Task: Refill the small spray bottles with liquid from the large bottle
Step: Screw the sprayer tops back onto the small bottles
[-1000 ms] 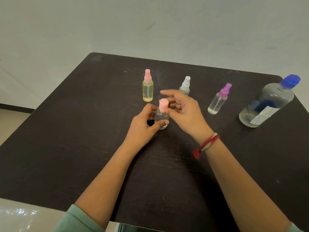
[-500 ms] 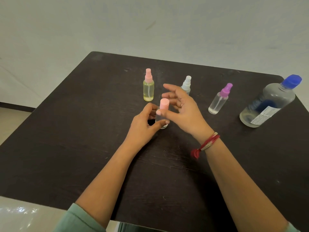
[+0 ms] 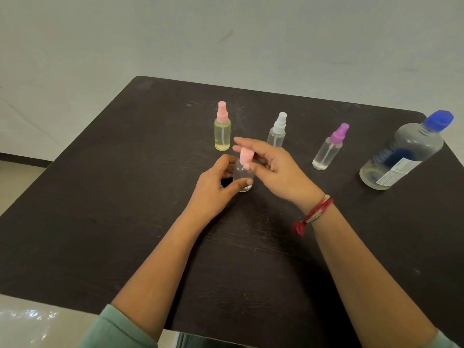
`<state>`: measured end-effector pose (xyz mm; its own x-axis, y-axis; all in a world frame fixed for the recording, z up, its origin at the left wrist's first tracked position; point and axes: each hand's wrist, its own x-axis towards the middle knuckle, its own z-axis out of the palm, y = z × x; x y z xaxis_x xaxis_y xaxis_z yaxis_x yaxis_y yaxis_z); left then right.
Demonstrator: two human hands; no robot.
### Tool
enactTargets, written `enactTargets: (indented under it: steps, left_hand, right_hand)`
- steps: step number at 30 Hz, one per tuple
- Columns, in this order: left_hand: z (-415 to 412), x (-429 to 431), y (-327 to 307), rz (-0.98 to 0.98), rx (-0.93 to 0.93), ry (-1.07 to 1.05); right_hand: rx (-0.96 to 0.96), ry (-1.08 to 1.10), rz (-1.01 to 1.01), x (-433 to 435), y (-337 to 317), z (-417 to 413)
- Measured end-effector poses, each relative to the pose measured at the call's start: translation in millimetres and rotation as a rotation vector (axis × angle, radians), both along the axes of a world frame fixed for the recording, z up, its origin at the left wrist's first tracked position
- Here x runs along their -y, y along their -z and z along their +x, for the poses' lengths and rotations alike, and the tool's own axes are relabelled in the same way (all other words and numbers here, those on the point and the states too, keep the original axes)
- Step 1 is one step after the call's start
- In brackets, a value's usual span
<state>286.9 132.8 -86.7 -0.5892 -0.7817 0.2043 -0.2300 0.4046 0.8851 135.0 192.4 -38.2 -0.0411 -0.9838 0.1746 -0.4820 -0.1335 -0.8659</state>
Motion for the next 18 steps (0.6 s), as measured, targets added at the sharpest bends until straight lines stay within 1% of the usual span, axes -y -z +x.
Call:
enactTargets:
  steps: [2,5,7,9,11,13,16,18]
  left_hand:
    - [-1,0,0,0.006,0.016,0.017]
    - [-1,0,0,-0.004,0.038,0.002]
    - [0,1,0,0.007,0.021,0.011]
    - [3,3,-2,0.064,-0.003,0.085]
    - [5,5,-6,0.13,-0.012,0.181]
    - [7,7,-6,0.137,0.01,0.223]
    - [6,5,-3,0.076,0.069,0.211]
    - [5,0,-2,0.025,0.087,0.177]
  right_hand:
    - [-0.003,0.091,-0.053,0,1,0]
    - [0.155,0.262,-0.139,-2,5,8]
    - [0.178,0.293,-0.15,-1,7,8]
    - [0.172,0.185,-0.086,-1,3,1]
    - [0.2,-0.002,0.012,-3,-4,-6]
    - [0.212,-0.111,0.066,-6,-6,-8]
    - [0.24,-0.143,0.064,-8,-3,-8]
    - [0.272,-0.076,0.02,-8,3,-5]
